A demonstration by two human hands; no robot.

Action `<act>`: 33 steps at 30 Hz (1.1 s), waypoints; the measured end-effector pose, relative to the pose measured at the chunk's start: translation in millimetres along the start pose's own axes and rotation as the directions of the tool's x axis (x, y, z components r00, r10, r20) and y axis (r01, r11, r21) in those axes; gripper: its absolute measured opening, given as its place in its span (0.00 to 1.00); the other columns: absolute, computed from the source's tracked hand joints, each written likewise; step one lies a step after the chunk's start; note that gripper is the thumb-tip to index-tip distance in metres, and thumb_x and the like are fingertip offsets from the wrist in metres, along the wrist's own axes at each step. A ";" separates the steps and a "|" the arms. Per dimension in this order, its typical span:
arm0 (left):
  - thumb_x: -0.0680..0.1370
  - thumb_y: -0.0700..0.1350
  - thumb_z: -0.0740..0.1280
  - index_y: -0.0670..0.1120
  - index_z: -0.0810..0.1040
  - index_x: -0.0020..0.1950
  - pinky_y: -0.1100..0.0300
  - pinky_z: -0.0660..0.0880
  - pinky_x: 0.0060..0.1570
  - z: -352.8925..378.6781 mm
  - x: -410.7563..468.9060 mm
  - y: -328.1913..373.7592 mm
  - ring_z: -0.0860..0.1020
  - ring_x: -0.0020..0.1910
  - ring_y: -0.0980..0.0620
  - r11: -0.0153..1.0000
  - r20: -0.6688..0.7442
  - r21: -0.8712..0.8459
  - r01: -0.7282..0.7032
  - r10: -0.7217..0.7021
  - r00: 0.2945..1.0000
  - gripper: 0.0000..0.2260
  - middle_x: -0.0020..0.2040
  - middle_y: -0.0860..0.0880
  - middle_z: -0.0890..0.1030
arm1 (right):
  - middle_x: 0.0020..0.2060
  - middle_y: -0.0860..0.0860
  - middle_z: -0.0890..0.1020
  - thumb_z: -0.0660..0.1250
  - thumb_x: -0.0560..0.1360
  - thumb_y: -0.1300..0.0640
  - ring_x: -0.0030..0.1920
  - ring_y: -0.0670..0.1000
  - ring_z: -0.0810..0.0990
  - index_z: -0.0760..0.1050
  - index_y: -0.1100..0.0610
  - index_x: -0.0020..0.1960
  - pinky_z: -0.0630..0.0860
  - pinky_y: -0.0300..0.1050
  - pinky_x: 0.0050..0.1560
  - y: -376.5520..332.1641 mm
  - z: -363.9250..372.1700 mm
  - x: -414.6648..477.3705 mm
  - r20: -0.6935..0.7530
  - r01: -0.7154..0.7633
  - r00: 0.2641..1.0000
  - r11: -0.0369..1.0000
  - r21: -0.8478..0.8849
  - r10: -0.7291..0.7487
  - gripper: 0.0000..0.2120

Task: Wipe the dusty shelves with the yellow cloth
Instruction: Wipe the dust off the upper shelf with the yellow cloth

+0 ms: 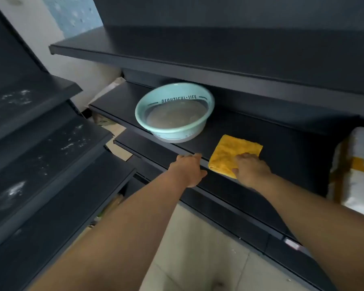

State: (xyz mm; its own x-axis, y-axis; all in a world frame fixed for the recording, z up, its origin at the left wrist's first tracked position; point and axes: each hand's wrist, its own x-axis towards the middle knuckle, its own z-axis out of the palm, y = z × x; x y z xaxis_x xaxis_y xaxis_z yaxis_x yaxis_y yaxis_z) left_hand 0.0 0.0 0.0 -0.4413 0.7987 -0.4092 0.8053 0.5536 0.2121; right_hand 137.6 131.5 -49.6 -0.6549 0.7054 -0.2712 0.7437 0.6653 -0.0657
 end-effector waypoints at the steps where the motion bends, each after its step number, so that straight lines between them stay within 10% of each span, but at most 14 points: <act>1: 0.80 0.55 0.60 0.50 0.53 0.78 0.43 0.65 0.68 0.1 3.5 1.6 0.59 0.73 0.39 1.000 0.012 0.006 0.002 -0.002 1.000 0.30 0.73 0.42 0.66 | 0.66 0.56 0.71 0.57 0.81 0.49 0.66 0.57 0.70 0.67 0.57 0.68 0.71 0.52 0.60 -0.1 2.9 3.7 0.021 -0.001 1.000 1.000 0.005 0.001 0.19; 10: 0.80 0.53 0.61 0.49 0.56 0.78 0.46 0.67 0.64 18.7 45.4 -7.0 0.61 0.72 0.39 0.996 0.058 -0.082 0.047 -0.042 0.997 0.28 0.71 0.42 0.68 | 0.78 0.54 0.57 0.57 0.82 0.59 0.78 0.56 0.51 0.56 0.52 0.77 0.58 0.51 0.75 6.1 35.3 48.7 -0.046 0.057 0.998 0.991 0.124 -0.052 0.25; 15: 0.79 0.53 0.63 0.50 0.58 0.77 0.47 0.69 0.66 29.7 61.2 -10.7 0.66 0.70 0.39 0.978 0.093 -0.191 0.077 -0.060 0.994 0.28 0.71 0.42 0.70 | 0.74 0.52 0.65 0.60 0.79 0.44 0.72 0.56 0.66 0.62 0.51 0.75 0.70 0.52 0.66 6.8 46.6 66.1 -0.001 -0.015 1.000 0.995 0.097 0.016 0.27; 21: 0.79 0.51 0.63 0.49 0.59 0.77 0.49 0.69 0.66 32.2 69.9 -12.7 0.65 0.71 0.42 0.971 0.093 -0.224 0.089 -0.070 0.993 0.28 0.72 0.43 0.69 | 0.54 0.52 0.82 0.61 0.80 0.52 0.53 0.54 0.80 0.77 0.53 0.61 0.74 0.45 0.43 12.3 50.3 66.1 -0.179 -0.006 0.983 0.978 0.207 0.044 0.13; 33: 0.79 0.53 0.64 0.53 0.68 0.71 0.55 0.73 0.54 13.5 56.8 -9.6 0.75 0.59 0.46 0.927 -0.079 -0.375 0.032 -0.067 0.995 0.21 0.61 0.46 0.77 | 0.50 0.50 0.83 0.64 0.79 0.56 0.46 0.54 0.83 0.78 0.53 0.58 0.78 0.47 0.40 -23.7 9.0 12.9 -0.384 0.272 0.912 0.913 0.305 -0.144 0.10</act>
State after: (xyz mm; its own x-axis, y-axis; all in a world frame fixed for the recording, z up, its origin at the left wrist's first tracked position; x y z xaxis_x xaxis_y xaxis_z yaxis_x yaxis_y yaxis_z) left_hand -27.4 36.8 -37.3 -0.5236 0.7761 -0.3514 0.5835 0.6272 0.5159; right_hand 112.8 122.6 -60.1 -0.7557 0.6417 0.1310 0.5415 0.7246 -0.4263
